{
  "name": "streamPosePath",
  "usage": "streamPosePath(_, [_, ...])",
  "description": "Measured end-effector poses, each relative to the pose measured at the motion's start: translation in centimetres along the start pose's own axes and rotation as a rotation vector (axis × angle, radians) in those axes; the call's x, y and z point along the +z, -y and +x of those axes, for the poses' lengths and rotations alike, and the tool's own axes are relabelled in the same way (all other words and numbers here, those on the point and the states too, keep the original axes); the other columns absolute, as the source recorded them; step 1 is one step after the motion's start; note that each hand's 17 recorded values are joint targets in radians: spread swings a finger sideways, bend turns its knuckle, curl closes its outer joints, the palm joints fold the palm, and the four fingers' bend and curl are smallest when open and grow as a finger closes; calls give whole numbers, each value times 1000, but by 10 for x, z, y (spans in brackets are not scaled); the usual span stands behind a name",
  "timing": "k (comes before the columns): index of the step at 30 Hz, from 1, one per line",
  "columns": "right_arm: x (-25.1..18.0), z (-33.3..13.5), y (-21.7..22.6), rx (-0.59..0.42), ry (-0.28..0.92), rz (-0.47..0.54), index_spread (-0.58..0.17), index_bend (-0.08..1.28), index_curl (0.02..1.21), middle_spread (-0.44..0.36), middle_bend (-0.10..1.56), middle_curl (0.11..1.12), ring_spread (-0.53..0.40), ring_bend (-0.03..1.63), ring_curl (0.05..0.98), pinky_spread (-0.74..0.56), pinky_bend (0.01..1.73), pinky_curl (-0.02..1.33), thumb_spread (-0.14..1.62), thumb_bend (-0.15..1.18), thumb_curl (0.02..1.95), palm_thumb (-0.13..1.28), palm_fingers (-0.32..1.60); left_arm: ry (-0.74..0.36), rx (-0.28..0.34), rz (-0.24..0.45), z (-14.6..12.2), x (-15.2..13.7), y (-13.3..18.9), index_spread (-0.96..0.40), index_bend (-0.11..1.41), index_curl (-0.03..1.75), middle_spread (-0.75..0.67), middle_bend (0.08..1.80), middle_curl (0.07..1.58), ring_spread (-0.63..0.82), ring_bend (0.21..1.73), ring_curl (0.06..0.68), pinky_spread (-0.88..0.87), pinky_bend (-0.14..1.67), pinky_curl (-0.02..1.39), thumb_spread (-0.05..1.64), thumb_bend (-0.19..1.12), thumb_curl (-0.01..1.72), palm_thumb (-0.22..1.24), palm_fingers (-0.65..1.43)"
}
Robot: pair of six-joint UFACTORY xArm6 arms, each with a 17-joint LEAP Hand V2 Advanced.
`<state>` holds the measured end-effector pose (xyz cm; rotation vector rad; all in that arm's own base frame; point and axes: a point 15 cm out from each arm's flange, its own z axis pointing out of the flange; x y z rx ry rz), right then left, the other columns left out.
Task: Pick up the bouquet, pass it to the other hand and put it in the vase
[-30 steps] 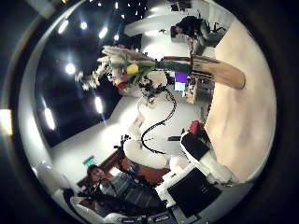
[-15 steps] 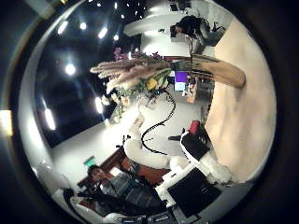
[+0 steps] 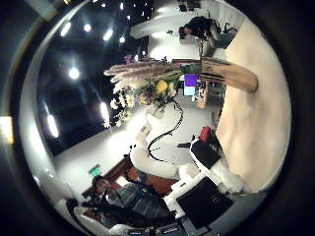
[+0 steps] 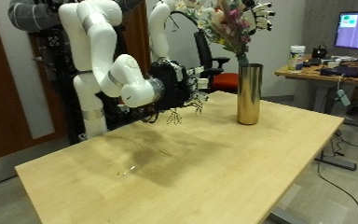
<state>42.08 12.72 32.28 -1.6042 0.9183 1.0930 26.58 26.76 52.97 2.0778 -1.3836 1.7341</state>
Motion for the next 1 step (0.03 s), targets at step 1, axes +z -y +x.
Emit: streamPosePath(1, [1,-1,0,0,5,-4,-235,156,254,215,176,252,274,351,258,446,401,325,977,-22,450,889,-33,1,-6,2,-2,-4,-4,104,140,202,569,167,188,661,507,196,607,369,301,728,-40,345,222,-89])
